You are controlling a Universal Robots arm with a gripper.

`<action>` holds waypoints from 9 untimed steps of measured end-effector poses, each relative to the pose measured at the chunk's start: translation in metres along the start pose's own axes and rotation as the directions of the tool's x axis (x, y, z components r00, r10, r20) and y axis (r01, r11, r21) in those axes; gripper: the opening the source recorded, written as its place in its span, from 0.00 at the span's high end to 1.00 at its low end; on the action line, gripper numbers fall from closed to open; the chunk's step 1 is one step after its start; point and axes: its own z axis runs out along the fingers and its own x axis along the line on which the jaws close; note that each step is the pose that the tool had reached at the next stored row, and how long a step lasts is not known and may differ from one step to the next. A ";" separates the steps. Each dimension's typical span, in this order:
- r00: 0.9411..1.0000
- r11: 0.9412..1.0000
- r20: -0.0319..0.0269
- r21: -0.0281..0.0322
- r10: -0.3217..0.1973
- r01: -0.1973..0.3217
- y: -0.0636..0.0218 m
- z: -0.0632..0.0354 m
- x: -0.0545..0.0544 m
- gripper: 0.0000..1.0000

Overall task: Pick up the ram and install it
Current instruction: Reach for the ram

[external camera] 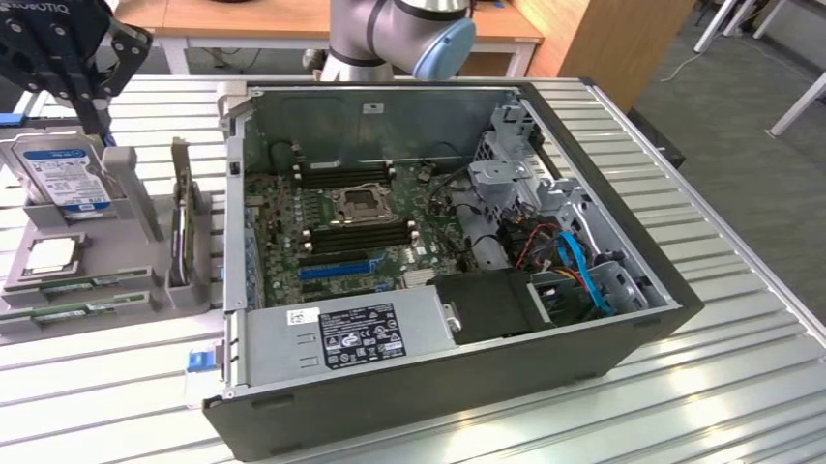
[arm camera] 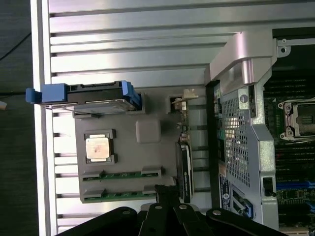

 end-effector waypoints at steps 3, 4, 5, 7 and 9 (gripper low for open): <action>1.000 1.000 -0.002 0.000 0.000 0.000 -0.0004 0.0004 0.005 0.90; 1.000 1.000 -0.003 0.000 0.000 0.000 -0.0005 0.0005 0.007 0.90; 1.000 1.000 -0.004 0.000 0.000 0.000 -0.0007 0.0007 0.008 0.90; 1.000 1.000 -0.005 0.000 0.000 0.000 -0.0009 0.0009 0.012 0.90; 1.000 1.000 -0.007 0.001 0.000 0.000 -0.0011 0.0011 0.015 0.90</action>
